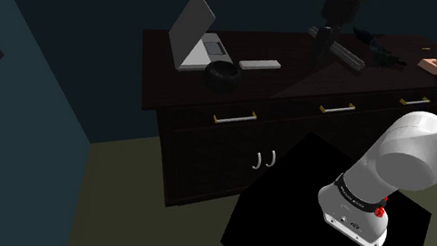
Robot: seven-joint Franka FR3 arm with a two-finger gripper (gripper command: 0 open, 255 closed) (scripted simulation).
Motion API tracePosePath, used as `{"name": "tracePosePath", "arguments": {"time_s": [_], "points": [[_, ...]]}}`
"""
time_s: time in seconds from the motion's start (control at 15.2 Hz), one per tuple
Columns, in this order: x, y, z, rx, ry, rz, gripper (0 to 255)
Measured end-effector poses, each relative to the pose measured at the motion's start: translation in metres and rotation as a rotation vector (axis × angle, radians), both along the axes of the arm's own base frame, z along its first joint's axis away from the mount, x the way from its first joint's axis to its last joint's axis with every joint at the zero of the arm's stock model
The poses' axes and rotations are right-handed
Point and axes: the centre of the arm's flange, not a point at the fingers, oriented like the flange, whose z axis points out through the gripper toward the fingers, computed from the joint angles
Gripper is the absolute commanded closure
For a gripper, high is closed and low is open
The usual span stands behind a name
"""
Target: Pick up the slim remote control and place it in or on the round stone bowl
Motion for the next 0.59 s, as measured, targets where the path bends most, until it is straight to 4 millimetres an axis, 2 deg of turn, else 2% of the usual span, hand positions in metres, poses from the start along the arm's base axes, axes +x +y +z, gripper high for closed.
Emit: {"name": "tracePosePath", "arguments": {"time_s": [0.2,0.59], "points": [[0.007,-0.011,-0.008,0.002,-0.001,0.024,0],[0.047,-0.067,-0.04,0.008,-0.006,0.141,0]]}}
